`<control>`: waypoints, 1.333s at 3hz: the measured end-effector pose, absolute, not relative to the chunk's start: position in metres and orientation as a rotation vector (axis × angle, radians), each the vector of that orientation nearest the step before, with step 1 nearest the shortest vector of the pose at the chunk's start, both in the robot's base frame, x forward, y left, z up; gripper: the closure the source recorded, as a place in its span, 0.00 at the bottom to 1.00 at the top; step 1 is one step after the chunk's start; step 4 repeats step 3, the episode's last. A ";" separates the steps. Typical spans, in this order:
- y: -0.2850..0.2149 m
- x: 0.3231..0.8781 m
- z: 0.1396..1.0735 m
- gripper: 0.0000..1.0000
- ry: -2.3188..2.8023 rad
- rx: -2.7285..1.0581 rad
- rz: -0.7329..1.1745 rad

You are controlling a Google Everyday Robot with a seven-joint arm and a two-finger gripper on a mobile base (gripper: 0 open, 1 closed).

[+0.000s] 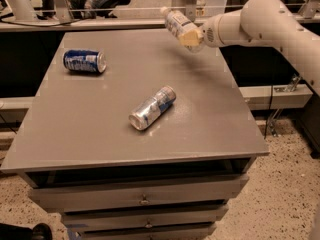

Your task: Pick blue plastic bottle

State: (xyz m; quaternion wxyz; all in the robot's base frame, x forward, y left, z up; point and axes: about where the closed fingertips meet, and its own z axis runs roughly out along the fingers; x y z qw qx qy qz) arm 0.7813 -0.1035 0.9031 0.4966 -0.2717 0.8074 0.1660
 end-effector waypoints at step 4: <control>-0.084 0.689 0.980 1.00 1.834 -0.959 0.521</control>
Offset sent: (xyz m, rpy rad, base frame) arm -0.1446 0.0137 0.1176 -0.0589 -0.0615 0.4063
